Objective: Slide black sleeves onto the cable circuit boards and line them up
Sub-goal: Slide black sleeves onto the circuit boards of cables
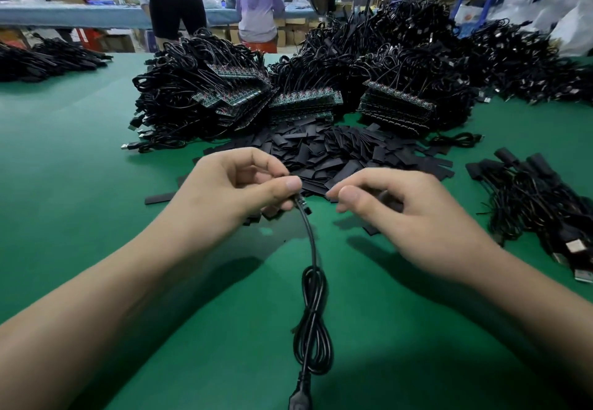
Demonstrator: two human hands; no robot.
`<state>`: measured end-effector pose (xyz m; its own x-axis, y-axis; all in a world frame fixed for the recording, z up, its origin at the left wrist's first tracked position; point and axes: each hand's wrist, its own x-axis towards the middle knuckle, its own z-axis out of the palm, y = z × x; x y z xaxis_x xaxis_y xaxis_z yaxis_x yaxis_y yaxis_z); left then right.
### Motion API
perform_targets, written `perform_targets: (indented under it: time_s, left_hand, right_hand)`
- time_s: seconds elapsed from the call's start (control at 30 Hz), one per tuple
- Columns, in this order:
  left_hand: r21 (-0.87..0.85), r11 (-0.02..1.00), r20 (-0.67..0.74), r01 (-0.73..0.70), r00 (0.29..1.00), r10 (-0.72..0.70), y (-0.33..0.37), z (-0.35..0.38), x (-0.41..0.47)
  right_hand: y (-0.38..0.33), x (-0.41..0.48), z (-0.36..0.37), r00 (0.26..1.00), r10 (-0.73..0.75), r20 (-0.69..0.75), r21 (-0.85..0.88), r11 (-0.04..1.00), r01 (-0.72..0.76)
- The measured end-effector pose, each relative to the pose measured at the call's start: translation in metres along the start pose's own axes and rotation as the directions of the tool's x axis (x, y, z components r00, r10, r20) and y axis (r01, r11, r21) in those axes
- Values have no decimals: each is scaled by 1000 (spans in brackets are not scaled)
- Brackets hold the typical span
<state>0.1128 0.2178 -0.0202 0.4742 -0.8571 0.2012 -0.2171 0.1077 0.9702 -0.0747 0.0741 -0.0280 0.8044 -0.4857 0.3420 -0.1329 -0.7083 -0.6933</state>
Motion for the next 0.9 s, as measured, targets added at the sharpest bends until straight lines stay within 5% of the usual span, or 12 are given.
perform_targets:
  time_s: [0.17,0.27,0.37,0.47,0.67,0.9]
  left_hand:
    - [61,996,72,-68,995,63,4,16,8]
    - [292,949,85,-119,992,98,-1,4,14]
    - [770,609,159,-190,982,105,-8,-19,20]
    - [879,435,188,-198,980,65,-14,-26,21]
    - [880,392,249,-269,963,101,-11,-27,23]
    - [767,540,236,-348,934,268,2,-14,14]
  right_hand:
    - [-6,-3,11,987,66,144,214,972,-96]
    - [-5,-5,9,973,130,191,427,882,-201]
    - [-3,-5,5,963,170,210,575,775,-263]
    - [0,-4,5,947,191,259,600,736,-312]
    - [1,-4,11,937,192,292,606,721,-336]
    - [1,-6,16,937,232,260,576,742,-343]
